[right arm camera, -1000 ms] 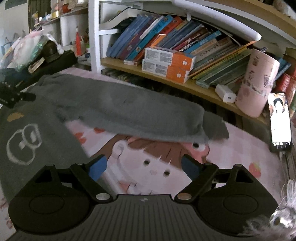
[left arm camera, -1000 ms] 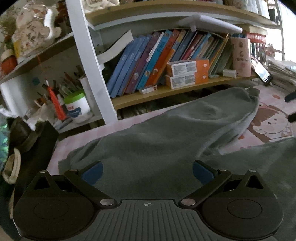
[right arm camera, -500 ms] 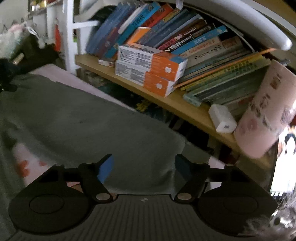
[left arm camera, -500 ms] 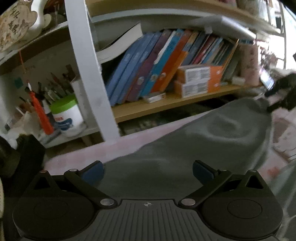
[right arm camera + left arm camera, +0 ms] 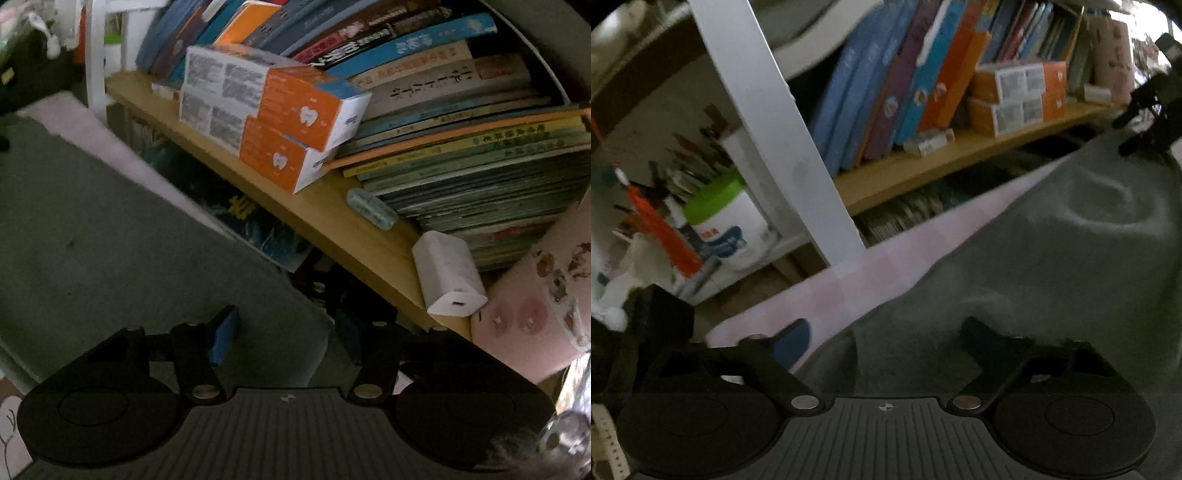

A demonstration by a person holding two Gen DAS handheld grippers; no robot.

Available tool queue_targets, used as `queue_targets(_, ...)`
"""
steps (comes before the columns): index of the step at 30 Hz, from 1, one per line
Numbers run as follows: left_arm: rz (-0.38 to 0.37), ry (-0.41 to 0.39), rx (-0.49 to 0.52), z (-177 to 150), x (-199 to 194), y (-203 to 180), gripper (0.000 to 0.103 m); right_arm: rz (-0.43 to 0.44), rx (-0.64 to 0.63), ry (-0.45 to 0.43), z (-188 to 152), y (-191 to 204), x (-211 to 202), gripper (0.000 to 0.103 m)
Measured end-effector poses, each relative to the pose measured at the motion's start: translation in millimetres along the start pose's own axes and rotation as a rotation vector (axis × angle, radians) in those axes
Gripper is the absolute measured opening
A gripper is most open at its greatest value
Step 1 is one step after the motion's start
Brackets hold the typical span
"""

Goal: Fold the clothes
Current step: 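Grasp the sweatshirt hem with both tools and lift it toward the collar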

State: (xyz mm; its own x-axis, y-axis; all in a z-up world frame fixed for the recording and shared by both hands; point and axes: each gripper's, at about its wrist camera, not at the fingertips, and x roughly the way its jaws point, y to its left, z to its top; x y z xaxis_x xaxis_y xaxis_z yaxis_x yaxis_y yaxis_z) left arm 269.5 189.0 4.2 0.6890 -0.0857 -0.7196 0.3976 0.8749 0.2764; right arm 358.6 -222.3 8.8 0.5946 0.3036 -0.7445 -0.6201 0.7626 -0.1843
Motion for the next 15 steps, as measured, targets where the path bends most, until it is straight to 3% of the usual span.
queue_targets(3, -0.036, 0.007, 0.011, 4.9, 10.3, 4.5, 0.074, 0.026, 0.047, -0.014, 2.3, -12.5, 1.7, 0.051)
queue_targets(9, -0.084, 0.015, 0.090, 14.5, 25.3, 2.4, 0.074, 0.088, 0.093, 0.006, -1.9, -25.4, 8.1, 0.050)
queue_targets(15, -0.145, 0.041, -0.008, 20.1, 36.3, 14.3, 0.076, 0.127, 0.164, -0.005, -4.8, -33.0, 10.1, 0.049)
